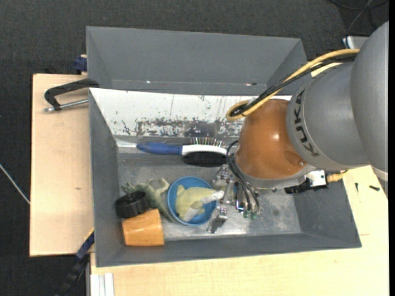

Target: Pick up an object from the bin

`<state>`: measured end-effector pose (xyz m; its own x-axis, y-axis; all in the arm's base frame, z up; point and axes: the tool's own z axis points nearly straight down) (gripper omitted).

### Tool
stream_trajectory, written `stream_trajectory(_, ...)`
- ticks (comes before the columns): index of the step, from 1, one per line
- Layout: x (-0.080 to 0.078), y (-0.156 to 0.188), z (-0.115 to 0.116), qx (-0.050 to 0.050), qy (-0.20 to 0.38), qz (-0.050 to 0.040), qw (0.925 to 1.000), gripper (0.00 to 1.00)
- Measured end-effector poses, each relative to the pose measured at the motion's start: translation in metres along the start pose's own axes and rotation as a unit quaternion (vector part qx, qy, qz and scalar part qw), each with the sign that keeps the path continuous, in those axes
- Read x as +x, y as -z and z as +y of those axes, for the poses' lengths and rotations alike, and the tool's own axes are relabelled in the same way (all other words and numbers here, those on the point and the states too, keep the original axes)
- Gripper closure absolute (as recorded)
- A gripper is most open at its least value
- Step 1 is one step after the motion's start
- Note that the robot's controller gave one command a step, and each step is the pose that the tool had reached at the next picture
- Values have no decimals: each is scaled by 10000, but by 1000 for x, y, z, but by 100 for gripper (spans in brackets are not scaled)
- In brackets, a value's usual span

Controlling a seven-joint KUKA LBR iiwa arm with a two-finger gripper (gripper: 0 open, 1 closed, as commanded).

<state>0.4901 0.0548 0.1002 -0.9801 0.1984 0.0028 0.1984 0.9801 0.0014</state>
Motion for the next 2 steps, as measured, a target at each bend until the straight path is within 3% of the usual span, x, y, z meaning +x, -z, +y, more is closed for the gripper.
stream_trajectory(1,-6,-24,24,25,757,-44,9971,0)
stream_trajectory(2,-7,-22,24,7,751,-35,9972,0)
